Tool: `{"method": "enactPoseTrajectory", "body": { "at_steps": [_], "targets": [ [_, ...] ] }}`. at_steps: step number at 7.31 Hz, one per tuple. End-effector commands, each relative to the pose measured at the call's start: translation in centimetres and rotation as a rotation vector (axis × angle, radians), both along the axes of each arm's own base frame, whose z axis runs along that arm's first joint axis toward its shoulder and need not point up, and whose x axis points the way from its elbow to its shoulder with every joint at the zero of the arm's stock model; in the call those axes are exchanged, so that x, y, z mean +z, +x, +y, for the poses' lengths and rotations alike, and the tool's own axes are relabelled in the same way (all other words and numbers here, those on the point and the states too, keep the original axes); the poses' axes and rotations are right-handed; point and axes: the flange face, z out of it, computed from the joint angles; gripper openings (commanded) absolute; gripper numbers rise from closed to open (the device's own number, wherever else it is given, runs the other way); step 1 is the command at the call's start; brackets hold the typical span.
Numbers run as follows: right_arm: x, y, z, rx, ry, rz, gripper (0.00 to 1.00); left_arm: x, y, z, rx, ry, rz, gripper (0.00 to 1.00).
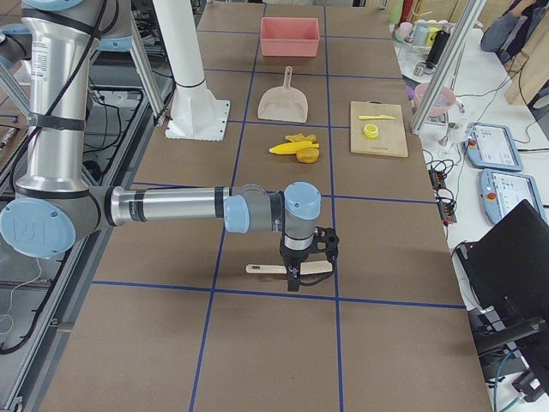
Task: Sweep and dump trash into bin
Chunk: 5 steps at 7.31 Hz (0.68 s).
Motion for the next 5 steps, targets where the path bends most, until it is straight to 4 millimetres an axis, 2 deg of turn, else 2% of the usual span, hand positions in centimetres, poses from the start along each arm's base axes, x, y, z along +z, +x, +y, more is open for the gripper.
{"method": "enactPoseTrajectory", "body": {
  "at_steps": [1, 5],
  "targets": [
    [0.18, -0.01, 0.09, 0.0, -0.002, -0.002, 1.0, 0.02, 0.01, -0.01, 0.001, 0.001, 0.0, 0.99],
    [0.02, -0.04, 0.02, 0.007, -0.005, -0.005, 1.0, -0.13, 0.01, -0.03, 0.0, 0.003, 0.0, 0.99]
  ]
}}
